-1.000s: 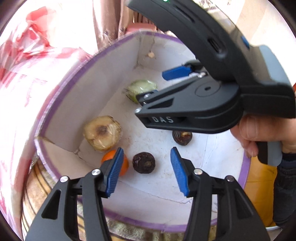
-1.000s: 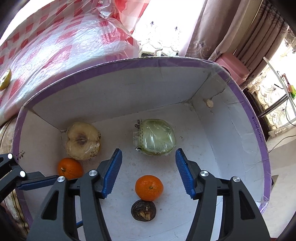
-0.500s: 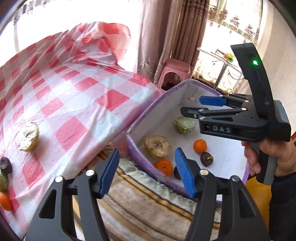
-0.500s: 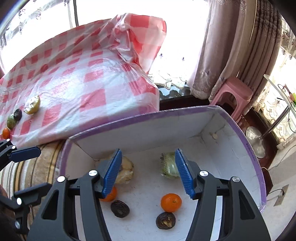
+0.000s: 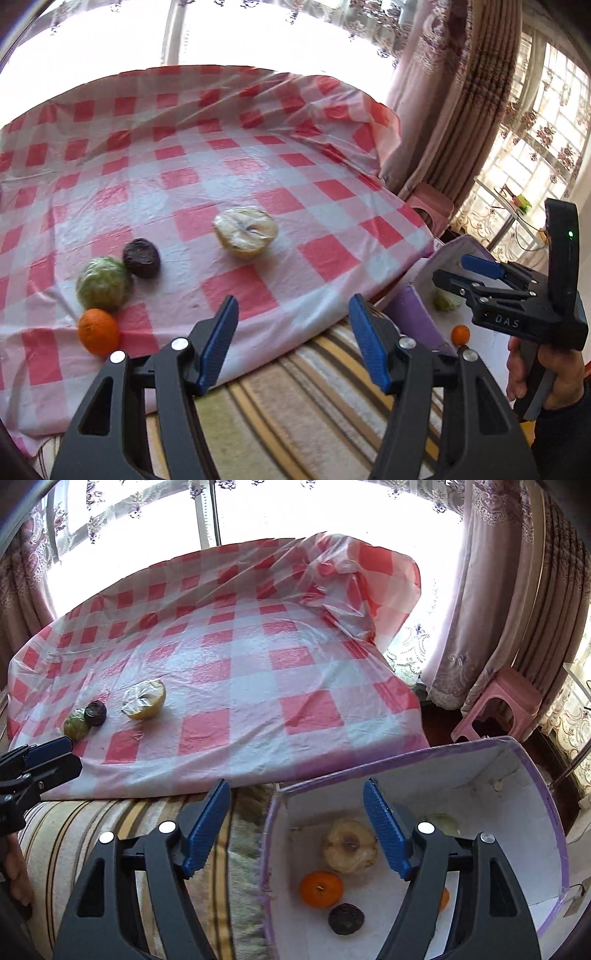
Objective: Organize fruits
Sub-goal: 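Move both open tools back over the remaining fruit on the cloth, then grasp an orange with the left tool while the right tool grasps the wrapped apple half, then carry the orange and wrapped apple half with both tools into the white box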
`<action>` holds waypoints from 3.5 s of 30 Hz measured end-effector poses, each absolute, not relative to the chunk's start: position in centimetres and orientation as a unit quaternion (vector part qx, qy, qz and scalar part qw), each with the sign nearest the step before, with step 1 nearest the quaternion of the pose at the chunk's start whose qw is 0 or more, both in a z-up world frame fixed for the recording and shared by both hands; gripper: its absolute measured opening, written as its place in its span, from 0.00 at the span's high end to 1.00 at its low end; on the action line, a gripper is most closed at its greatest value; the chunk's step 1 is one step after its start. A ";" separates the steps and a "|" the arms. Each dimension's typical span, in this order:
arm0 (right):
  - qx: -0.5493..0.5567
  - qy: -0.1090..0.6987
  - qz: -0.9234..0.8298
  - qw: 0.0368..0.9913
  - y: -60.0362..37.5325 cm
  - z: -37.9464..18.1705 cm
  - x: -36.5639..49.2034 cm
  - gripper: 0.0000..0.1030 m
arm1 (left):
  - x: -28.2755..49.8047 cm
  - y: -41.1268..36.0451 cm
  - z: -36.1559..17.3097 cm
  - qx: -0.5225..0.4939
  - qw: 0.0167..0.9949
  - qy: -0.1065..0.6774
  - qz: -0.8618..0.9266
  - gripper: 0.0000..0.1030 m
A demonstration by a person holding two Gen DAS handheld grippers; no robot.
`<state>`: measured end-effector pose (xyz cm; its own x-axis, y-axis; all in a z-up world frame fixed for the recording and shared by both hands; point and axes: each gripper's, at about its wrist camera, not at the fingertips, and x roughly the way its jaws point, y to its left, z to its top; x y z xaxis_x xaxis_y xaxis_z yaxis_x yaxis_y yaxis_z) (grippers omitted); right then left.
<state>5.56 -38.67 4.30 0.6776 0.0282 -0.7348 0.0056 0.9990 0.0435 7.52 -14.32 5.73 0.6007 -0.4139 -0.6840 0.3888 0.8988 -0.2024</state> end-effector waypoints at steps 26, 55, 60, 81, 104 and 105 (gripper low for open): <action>-0.019 0.383 0.097 0.918 -25.4 2.9 12.3 0.15 | 11.4 -2.0 1.7 -0.086 0.885 0.450 -0.087 0.55; -0.012 0.416 0.102 0.903 -22.7 0.3 19.2 0.40 | 11.8 -3.1 0.9 -0.046 0.891 0.445 -0.076 0.64; -0.012 0.413 0.100 0.905 -23.0 0.5 18.3 0.40 | 11.5 -3.3 1.2 -0.041 0.894 0.440 -0.075 0.64; 0.005 0.403 0.101 0.910 -26.1 2.6 13.4 0.40 | 10.8 -5.0 3.6 -0.016 0.904 0.419 -0.084 0.64; 0.027 0.399 0.046 0.915 -35.0 3.9 9.0 0.40 | 10.0 -15.0 5.1 0.039 0.896 0.408 -0.174 0.65; 0.029 0.399 0.041 0.916 -35.6 3.9 8.7 0.40 | 9.9 -15.7 5.1 0.044 0.894 0.408 -0.180 0.65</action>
<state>8.69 -35.61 3.91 0.6779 0.0978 -0.7286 -0.0523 0.9950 0.0849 9.89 -15.73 5.07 0.6028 -0.2867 -0.7446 0.3580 0.9312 -0.0687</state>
